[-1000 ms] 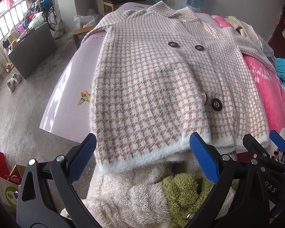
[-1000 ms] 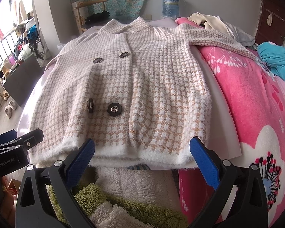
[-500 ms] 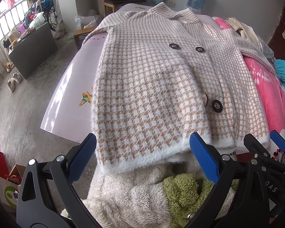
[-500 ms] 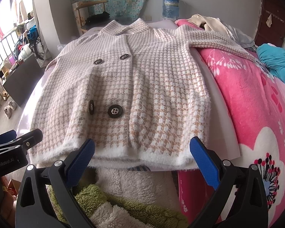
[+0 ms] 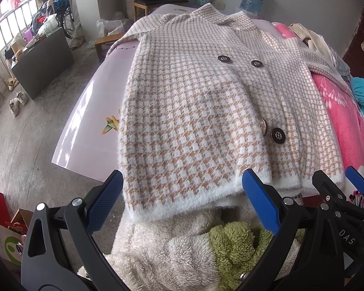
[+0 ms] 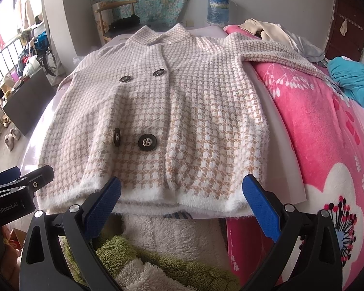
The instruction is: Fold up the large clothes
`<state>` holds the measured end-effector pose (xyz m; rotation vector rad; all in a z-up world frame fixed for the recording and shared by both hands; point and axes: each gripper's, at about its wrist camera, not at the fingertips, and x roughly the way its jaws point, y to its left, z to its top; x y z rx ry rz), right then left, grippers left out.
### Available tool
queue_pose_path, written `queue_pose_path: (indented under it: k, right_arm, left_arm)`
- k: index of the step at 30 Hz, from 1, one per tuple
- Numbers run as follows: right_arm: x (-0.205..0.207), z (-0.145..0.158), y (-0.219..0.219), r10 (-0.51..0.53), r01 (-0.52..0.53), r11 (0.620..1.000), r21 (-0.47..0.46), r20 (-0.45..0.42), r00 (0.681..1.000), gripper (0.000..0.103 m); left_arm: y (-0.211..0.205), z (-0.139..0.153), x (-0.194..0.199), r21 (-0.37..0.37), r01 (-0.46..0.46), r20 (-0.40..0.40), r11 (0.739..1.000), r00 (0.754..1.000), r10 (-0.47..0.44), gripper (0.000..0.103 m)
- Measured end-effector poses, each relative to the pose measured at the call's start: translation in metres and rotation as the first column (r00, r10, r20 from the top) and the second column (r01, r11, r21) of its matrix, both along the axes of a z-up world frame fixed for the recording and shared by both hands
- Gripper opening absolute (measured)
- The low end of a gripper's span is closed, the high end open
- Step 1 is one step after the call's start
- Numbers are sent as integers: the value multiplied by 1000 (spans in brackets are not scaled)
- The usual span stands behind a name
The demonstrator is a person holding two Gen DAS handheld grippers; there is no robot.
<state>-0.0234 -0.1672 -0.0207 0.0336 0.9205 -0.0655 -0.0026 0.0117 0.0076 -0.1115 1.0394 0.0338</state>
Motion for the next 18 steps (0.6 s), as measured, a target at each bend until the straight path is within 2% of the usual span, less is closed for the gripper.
queue_pose_path:
  k: [18]
  right_arm:
    - [-1, 5, 8, -4, 5, 999, -37, 8, 1000, 98]
  left_arm:
    - [8, -2, 1, -17, -2, 10, 1000, 1000, 2, 95]
